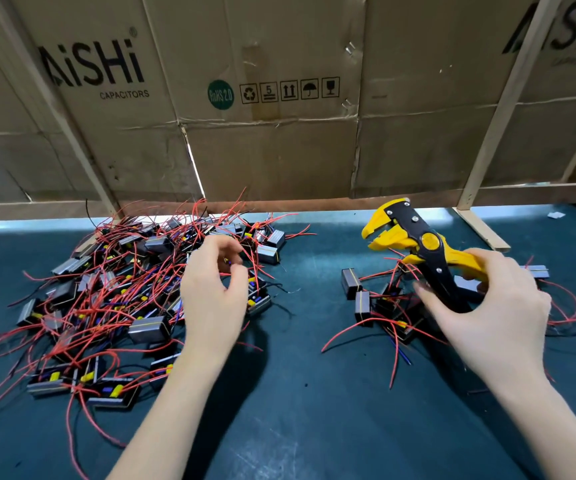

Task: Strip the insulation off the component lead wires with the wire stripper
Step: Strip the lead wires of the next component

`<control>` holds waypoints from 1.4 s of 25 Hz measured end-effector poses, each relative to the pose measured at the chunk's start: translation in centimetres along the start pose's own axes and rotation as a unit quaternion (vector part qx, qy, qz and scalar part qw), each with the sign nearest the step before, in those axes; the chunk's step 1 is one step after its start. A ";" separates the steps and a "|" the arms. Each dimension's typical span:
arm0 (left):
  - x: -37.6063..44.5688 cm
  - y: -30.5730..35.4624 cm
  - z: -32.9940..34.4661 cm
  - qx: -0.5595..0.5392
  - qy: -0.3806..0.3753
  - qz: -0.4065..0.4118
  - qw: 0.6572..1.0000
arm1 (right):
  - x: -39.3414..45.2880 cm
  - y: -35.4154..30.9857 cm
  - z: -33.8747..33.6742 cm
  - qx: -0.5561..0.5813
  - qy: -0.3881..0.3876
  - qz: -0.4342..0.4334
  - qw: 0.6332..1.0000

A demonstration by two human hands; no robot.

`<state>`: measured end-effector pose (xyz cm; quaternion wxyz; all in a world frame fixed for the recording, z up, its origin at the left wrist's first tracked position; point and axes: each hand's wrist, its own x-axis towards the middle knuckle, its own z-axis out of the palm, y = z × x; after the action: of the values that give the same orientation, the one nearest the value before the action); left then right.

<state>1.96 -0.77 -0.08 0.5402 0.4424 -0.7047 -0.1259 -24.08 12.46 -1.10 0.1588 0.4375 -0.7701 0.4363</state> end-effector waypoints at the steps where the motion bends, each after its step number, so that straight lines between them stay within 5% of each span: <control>1: 0.4 -0.8 -0.3 0.031 -0.054 -0.011 0.998 | 0.0 0.0 0.0 -0.001 0.000 -0.002 1.000; 3: 0.5 -1.9 -0.3 0.129 -0.160 0.022 0.979 | -0.1 0.0 0.1 -0.009 0.003 -0.008 1.000; 6: -0.3 -2.0 0.6 0.189 -0.203 0.086 0.957 | -0.2 -0.1 0.2 -0.017 0.010 -0.020 1.000; 9: -0.4 -1.5 1.0 0.163 -0.207 0.091 0.960 | -0.3 0.0 0.3 -0.020 0.016 -0.028 0.999; 13: -0.2 -1.7 0.4 0.000 -0.242 0.029 0.970 | -0.2 0.2 0.3 -0.020 0.015 -0.026 0.999; 18: -0.4 -1.8 1.0 0.004 -0.149 -0.040 0.988 | -0.3 0.4 0.6 -0.026 0.017 -0.035 0.999; 23: -0.9 -1.8 1.8 0.072 -0.223 -0.035 0.971 | -0.4 0.4 0.9 -0.039 0.011 -0.039 0.998; 31: 0.3 -1.7 0.5 -0.106 -0.207 -0.105 0.967 | -0.4 0.6 1.1 -0.052 0.005 -0.038 0.998; 35: 0.9 -2.2 -0.1 -0.180 -0.069 -0.147 0.970 | -0.4 0.6 1.1 -0.054 0.002 -0.042 0.998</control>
<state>3.09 -2.68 -0.89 0.5368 0.4267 -0.6334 -0.3587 -24.14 11.97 -2.28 0.2019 0.4593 -0.7733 0.3877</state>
